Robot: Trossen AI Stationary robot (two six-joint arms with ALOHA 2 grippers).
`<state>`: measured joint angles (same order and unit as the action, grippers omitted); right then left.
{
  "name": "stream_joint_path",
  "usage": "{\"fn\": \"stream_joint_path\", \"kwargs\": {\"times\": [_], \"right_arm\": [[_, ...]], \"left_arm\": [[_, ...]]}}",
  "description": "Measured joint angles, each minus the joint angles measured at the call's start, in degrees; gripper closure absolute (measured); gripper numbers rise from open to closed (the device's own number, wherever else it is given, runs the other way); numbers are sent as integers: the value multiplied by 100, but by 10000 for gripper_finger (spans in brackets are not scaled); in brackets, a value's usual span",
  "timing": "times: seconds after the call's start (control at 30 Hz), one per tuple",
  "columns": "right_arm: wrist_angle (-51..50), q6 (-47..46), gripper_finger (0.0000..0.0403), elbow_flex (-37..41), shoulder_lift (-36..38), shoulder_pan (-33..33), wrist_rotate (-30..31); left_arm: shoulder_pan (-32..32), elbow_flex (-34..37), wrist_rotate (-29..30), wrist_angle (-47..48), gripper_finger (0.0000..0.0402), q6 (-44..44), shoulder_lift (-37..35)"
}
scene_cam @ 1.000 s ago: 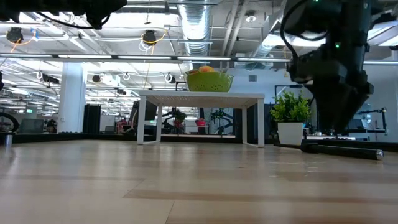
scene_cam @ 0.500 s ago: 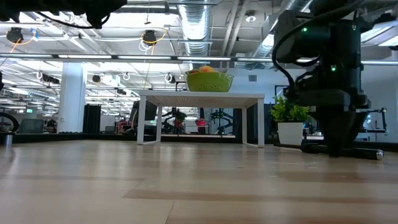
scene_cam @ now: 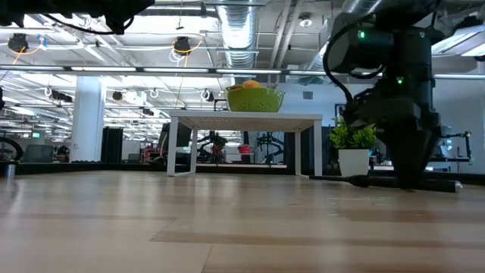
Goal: Pick & Place Fruit
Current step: Put the black knife on the shelf to the right of the green strainer bowl
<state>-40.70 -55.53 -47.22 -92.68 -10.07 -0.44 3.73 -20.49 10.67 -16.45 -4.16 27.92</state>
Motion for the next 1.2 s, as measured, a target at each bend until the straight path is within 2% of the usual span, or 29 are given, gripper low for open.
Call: {"fn": "stream_joint_path", "kwargs": {"times": [0.07,0.67,0.97,1.2], "right_arm": [[50,37,320,-19,77,-5,-23],[202,353,319,-21,258,-162,-271],[972,361,319,-49,1098,-137,-269],[852,498,319,-508,1588,207,-230]], "left_arm": [[1,0,-1,-6,211,0,-2],[2,0,0,-56,211,0,0],[0,0,0,-83,211,0,-2],[0,0,-1,-90,211,0,-1]]}}
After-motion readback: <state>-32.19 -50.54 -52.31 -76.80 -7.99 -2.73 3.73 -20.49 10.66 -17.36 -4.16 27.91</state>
